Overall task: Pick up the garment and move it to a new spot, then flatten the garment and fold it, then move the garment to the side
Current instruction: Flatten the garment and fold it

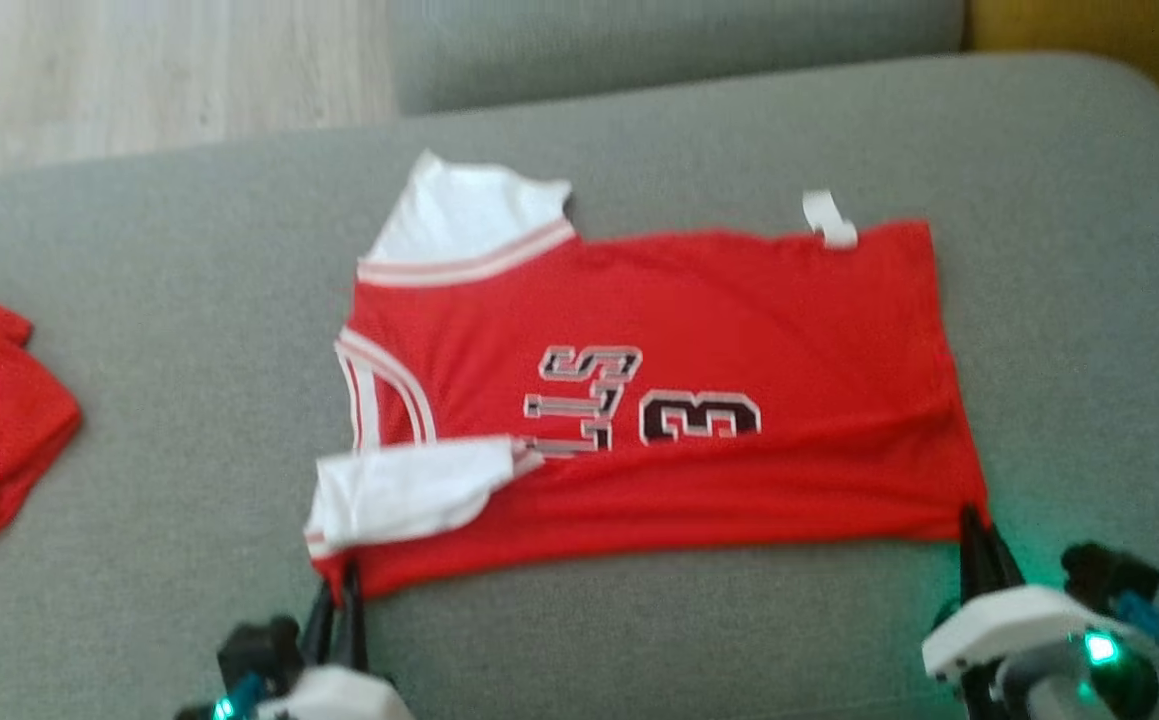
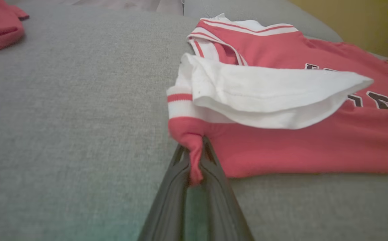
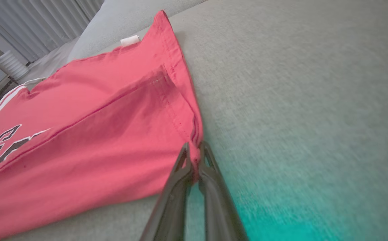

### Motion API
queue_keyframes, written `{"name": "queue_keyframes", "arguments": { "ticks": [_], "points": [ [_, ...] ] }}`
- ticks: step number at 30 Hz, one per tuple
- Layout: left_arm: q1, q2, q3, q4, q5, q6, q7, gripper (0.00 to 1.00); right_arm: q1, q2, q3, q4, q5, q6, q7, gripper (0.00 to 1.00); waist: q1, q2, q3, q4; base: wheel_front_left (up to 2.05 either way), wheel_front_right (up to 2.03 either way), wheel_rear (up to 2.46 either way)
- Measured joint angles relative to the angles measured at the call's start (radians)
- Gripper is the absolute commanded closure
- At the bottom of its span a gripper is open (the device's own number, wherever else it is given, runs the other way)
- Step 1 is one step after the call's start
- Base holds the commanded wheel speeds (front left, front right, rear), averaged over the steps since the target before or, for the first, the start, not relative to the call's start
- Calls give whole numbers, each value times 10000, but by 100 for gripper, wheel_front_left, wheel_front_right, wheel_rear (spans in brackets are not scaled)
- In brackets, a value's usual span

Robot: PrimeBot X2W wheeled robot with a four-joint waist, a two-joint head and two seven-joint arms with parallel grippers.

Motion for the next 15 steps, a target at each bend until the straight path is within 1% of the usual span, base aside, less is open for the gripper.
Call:
{"name": "queue_keyframes", "arguments": {
  "ticks": [2,3,4,5,6,7,10,15],
  "points": [
    [313,2,-138,-92,-4,13,0,100,239,0,4,-94,81,0,0,100,-1,0,-220,20,0,0,0],
    [391,2,-165,-117,-4,13,0,100,289,0,6,-161,142,0,0,96,-1,0,-277,29,0,0,0],
    [428,4,-178,-159,-2,42,0,67,296,0,23,-188,209,0,0,0,-1,0,-277,31,0,0,0],
    [424,6,-186,-224,-2,94,0,17,291,2,33,-238,257,0,0,0,-1,0,-234,31,0,0,0],
    [407,23,-192,-293,-2,113,0,0,284,2,12,-349,244,0,0,0,-1,0,-164,27,0,0,0],
    [379,44,-199,-376,0,173,0,0,260,-2,-13,-460,174,0,0,0,0,0,-86,22,0,0,0],
    [210,46,-230,-518,15,171,2,0,118,0,-59,-570,104,0,0,0,5,0,78,22,0,0,0],
    [-566,44,-163,-894,309,169,0,0,-622,-2,-71,-947,-71,0,0,0,4,0,477,57,0,0,0]
  ]
}}
